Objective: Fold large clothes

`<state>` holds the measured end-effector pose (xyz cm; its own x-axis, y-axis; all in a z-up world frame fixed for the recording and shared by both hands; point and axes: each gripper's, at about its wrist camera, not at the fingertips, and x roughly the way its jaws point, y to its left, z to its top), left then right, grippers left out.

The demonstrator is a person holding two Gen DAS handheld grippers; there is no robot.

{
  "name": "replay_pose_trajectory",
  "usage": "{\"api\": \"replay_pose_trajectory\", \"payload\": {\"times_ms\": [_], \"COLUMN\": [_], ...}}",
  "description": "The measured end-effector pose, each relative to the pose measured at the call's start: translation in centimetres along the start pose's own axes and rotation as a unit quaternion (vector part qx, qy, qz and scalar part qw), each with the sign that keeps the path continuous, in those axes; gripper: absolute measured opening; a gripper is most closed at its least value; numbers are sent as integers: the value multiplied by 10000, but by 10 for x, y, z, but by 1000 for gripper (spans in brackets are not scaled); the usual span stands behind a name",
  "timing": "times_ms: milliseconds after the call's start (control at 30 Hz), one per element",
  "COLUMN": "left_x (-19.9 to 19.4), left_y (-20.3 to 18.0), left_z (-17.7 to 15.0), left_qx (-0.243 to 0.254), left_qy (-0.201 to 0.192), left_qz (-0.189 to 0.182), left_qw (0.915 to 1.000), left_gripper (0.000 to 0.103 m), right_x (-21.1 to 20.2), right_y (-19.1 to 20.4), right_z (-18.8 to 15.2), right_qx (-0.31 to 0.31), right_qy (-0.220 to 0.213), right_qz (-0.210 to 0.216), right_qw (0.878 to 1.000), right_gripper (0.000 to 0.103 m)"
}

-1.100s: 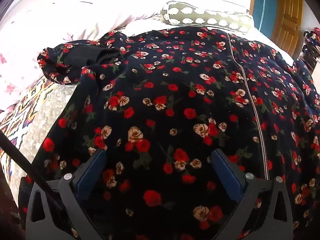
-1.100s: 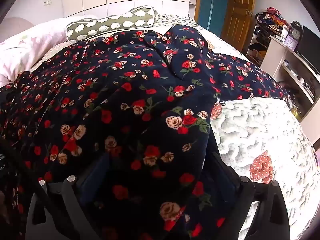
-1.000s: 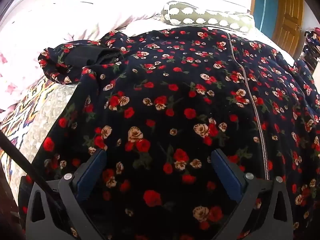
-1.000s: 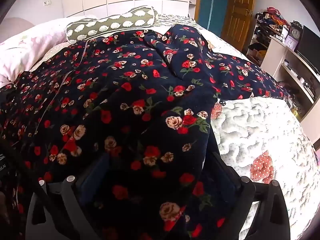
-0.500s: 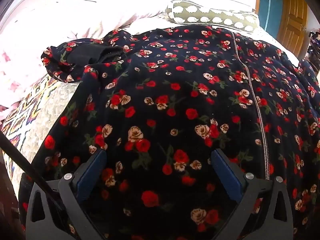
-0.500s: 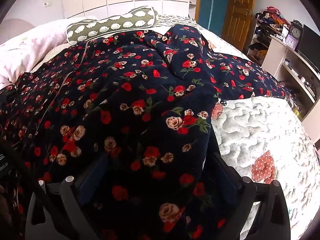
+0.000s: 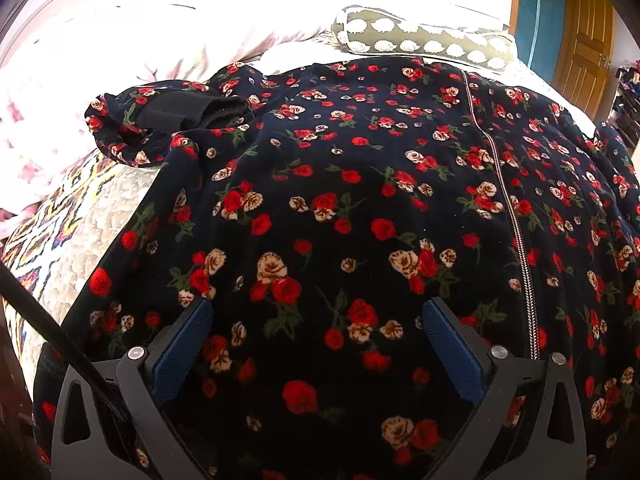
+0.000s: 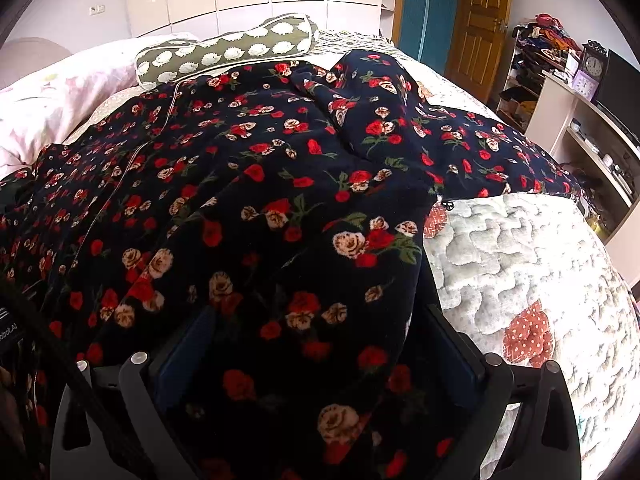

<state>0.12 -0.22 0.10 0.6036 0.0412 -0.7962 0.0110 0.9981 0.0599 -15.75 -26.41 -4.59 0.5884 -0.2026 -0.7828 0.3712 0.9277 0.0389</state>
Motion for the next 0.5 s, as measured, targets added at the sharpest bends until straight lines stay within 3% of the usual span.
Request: {"api": "replay_pose_trajectory", "payload": {"times_ms": [333,433,500], "left_x": [-8,-23,-41], "left_y": [5,14,29], "left_z": [3,10,17], "left_qx": [22,128,174], "left_qy": [141,330,238], "left_qz": [-102,-474,-838], "left_qw": [9998,9982,9960], "left_gripper": [103,82,77], "right_x": [0,0,0], "right_y": [1,1,2], "right_z": [1,2,3], "right_qx": [-11,-8,-11], "right_qy": [-20,-17,-17], "right_qz": [-22,-24,-36], "right_qw": [10000,10000,10000], "right_gripper": [102,102,102]}}
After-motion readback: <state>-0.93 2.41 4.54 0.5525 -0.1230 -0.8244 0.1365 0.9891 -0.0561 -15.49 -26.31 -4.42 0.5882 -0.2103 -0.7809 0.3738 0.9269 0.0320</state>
